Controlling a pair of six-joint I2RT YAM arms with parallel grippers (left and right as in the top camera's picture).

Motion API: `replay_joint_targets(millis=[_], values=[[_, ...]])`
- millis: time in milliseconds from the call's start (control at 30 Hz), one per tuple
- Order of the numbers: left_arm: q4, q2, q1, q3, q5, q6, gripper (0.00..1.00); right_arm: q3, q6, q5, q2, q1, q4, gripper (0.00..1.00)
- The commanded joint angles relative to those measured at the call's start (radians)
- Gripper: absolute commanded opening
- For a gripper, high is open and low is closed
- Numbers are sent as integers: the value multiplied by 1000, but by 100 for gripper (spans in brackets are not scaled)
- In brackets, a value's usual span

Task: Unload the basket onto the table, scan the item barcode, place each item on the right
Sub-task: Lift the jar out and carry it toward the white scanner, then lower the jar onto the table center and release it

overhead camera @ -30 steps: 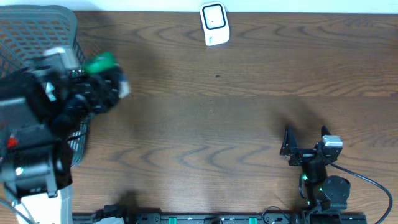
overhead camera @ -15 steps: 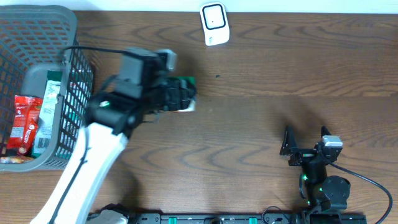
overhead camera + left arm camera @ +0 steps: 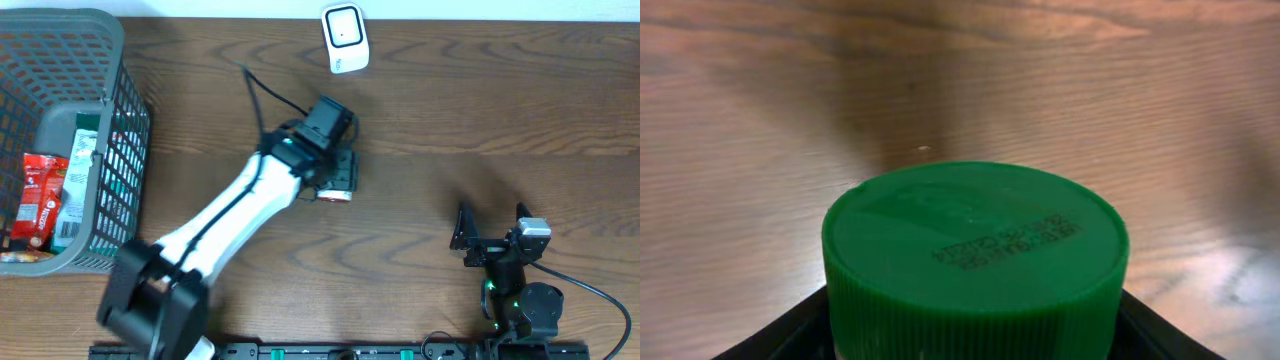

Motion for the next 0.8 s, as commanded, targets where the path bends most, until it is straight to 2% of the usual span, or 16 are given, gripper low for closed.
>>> replay_joint_targets(millis=[0,133,267,400,767], values=[[41,72,-43,14,-45,-87,54,-1,9,3,0,8,-4,99],[61,121,-80,14,-101,-177,54,-1,9,3,0,8,-4,99],[70,143,-116,14,-125,-176,55,-1,9,3,0,8,-4,99],[70,161,-167,12,-245,-177,55,-1,9,3,0,8,-4,99],[73,219,-185,9,-253,-207,55,-1,9,3,0,8,-4,99]])
